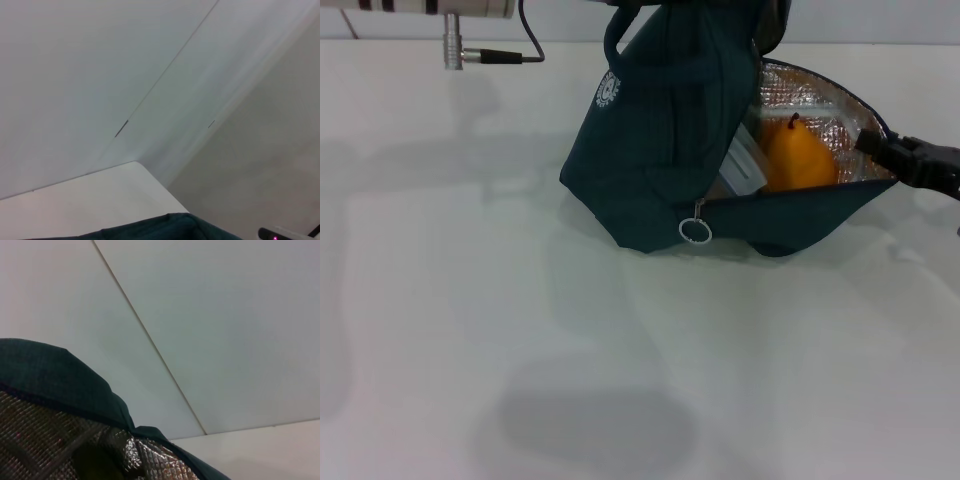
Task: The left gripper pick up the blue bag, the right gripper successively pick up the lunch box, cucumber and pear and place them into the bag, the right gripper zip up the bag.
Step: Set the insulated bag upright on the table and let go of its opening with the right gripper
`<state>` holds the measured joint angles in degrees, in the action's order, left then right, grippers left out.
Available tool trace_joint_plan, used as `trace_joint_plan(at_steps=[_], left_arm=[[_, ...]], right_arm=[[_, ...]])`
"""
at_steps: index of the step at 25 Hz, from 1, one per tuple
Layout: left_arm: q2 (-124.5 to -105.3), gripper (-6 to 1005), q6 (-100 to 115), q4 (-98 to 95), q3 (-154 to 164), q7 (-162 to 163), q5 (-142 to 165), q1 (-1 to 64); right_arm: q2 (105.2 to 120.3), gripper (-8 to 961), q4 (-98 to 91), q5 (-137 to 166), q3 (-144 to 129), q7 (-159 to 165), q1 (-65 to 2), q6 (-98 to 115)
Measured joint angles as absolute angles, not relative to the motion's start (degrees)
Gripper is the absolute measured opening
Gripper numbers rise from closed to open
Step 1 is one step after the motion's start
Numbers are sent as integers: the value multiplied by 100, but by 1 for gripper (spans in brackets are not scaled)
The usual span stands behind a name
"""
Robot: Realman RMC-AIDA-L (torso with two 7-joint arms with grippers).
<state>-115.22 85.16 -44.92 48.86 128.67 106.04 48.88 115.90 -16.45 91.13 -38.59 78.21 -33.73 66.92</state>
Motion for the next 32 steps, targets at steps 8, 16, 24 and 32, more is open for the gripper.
trace_joint_plan(at_steps=[8, 16, 24, 32], left_arm=[[-11551, 50, 8574, -4486, 4903, 12878, 10597, 4881], [-11539, 50, 8870, -4313, 4886, 12932, 10527, 4805], [-11549, 50, 9076, -4255, 4881, 12981, 10519, 4603], [-11546, 52, 9318, -3811, 4952, 12963, 10594, 4461]], right_arm=[[11591, 147, -1426, 9140, -3868, 7843, -3506, 6782], [11527, 50, -2096, 8892, -3791, 7950, -3123, 8091], [11385, 22, -2846, 8385, -3790, 8487, -2844, 9370], [11170, 13, -2836, 8112, -3844, 9335, -3180, 9939]])
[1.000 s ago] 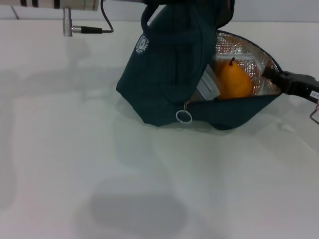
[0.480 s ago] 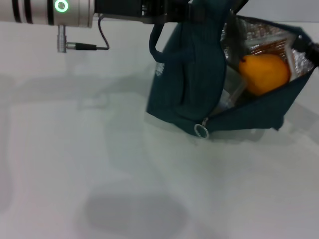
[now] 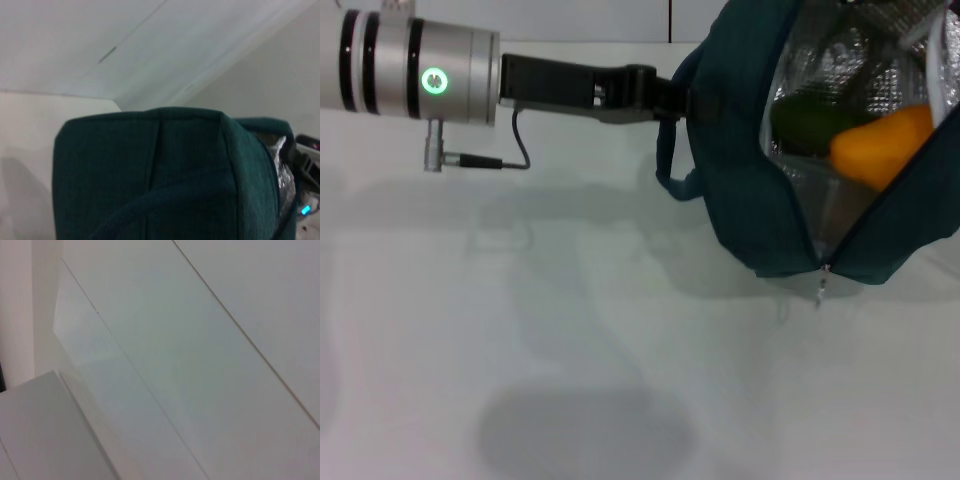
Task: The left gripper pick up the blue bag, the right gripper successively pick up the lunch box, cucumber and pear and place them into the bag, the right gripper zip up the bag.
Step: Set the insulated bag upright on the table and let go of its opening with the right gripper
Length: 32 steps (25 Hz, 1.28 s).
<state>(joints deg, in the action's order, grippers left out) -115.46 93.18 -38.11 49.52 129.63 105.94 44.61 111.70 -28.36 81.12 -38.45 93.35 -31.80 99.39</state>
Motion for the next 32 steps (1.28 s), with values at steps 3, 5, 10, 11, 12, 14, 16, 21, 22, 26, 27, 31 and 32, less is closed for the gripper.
trace_joint_plan(at_steps=[3, 5, 10, 11, 12, 14, 16, 21, 22, 26, 27, 31, 32], left_arm=[[-11569, 54, 9513, -3773, 4953, 13046, 10587, 4392], [-11582, 55, 9676, -3768, 4951, 13154, 10573, 4334], [-11591, 58, 9805, -3721, 4946, 13328, 10599, 4204], [-11592, 59, 9877, -3709, 4930, 13337, 10529, 4202], [-11590, 59, 9972, -3706, 4914, 13341, 10418, 4201], [-11556, 59, 10130, -3703, 4903, 13346, 10145, 4189], [-11505, 59, 10205, -3686, 4900, 13360, 9932, 4164], [-11488, 60, 10135, -3596, 4900, 13351, 9950, 4131], [-11489, 60, 10039, -3570, 4899, 13314, 10014, 4115], [-11511, 81, 9587, -3418, 4915, 13072, 10156, 4034], [-11515, 86, 9517, -3399, 4919, 13033, 10180, 4020], [-11552, 114, 9204, -3367, 4907, 12760, 10301, 3874], [-11559, 121, 9161, -3375, 4905, 12696, 10301, 3840]], right_arm=[[11160, 13, -2798, 8142, -3887, 9627, -3236, 9936], [11159, 12, -2792, 8142, -3994, 9882, -3253, 9931], [11102, 12, -2507, 8148, -4349, 10291, -3350, 9825], [11085, 11, -2432, 8148, -4368, 10356, -3381, 9877], [11075, 11, -2387, 8148, -4382, 10404, -3405, 9960], [11065, 11, -2350, 8148, -4444, 10488, -3458, 10104], [11065, 11, -2333, 8147, -4567, 10591, -3501, 10160], [11082, 11, -2154, 8216, -4744, 10643, -3603, 10002], [11085, 11, -2125, 8247, -4779, 10644, -3620, 9873], [11084, 12, -1960, 8354, -4962, 10653, -3675, 9356], [11084, 12, -1943, 8376, -4975, 10659, -3686, 9293], [11122, 12, -1910, 8434, -5061, 10691, -3736, 8985], [11133, 12, -1913, 8437, -5102, 10691, -3746, 8924]])
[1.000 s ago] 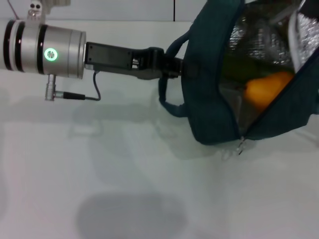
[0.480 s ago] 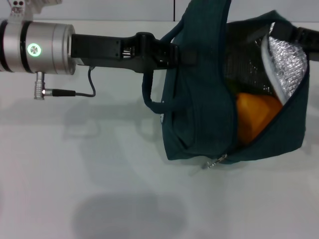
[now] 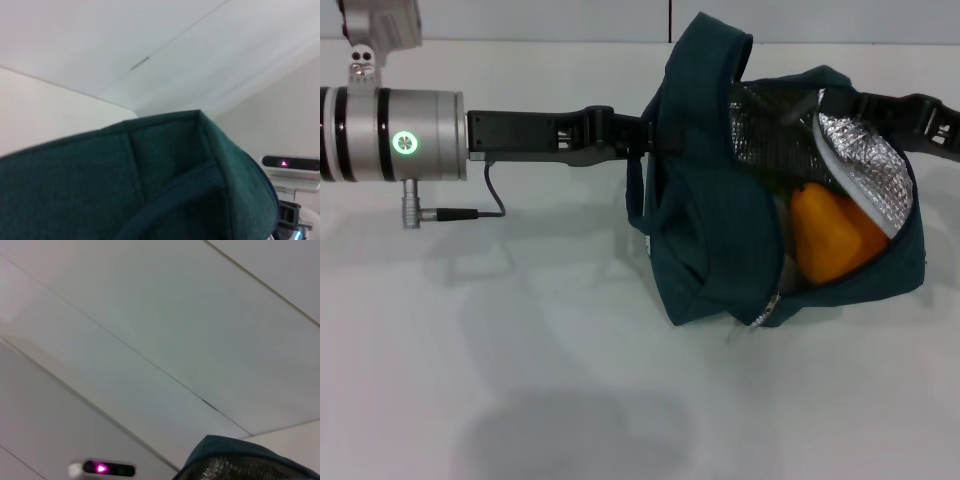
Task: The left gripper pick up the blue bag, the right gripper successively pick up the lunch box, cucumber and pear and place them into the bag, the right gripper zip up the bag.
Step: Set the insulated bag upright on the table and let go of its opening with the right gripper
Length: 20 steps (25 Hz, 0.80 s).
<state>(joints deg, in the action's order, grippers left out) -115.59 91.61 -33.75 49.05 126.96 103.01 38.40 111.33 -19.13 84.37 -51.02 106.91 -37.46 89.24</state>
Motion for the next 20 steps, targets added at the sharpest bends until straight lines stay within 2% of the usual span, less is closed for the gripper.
trace_joint_plan(at_steps=[10, 14, 20], left_arm=[[-11538, 128, 9032, -3423, 4479, 12250, 10263, 3622], [-11536, 128, 8957, -3425, 4430, 12146, 10294, 3576], [-11564, 128, 8856, -3413, 4429, 12036, 10301, 3479]], right_arm=[[11246, 12, -2003, 8339, -5137, 10697, -4078, 9078], [11230, 11, -2007, 8057, -5104, 10741, -4150, 9351], [11160, 11, -1835, 7986, -5173, 10757, -4104, 8361]])
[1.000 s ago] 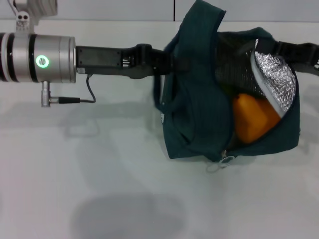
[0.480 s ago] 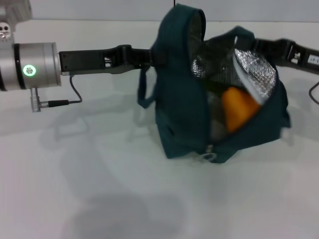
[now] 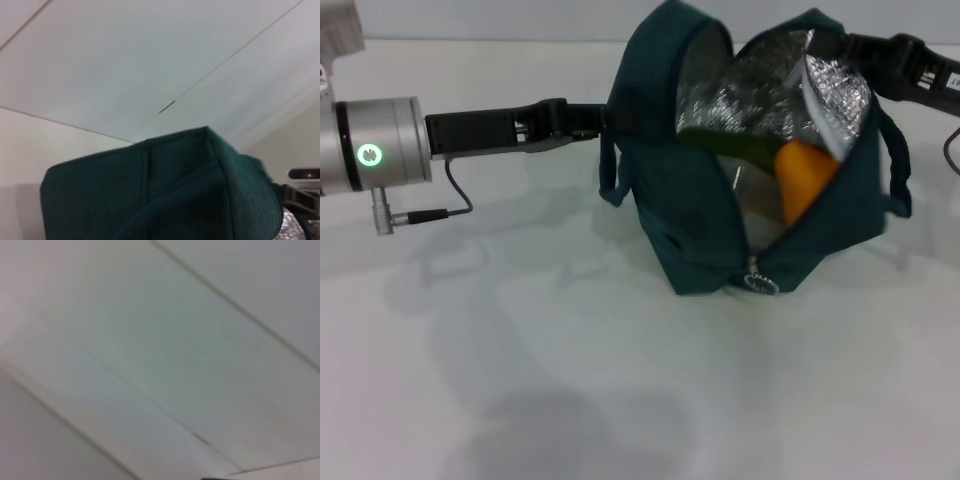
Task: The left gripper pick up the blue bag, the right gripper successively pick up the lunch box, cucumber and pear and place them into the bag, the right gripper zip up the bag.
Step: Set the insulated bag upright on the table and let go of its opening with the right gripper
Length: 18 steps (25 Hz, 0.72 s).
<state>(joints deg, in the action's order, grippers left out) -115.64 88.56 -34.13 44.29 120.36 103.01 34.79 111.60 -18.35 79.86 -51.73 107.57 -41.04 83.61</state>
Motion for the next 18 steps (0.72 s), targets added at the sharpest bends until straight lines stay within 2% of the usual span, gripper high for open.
trace_joint_plan(at_steps=[4, 12, 18], left_arm=[[-11578, 129, 8811, -3415, 4429, 11992, 10292, 3455], [-11594, 129, 8718, -3394, 4430, 11979, 10298, 3499], [-11582, 128, 8631, -3416, 4429, 11979, 10301, 3455]], right_arm=[[11143, 19, -1762, 8006, -5188, 10727, -4038, 8141], [11284, 40, -1837, 8146, -5310, 10669, -4054, 8236], [11317, 57, -2174, 8147, -5436, 10648, -4053, 8477]])
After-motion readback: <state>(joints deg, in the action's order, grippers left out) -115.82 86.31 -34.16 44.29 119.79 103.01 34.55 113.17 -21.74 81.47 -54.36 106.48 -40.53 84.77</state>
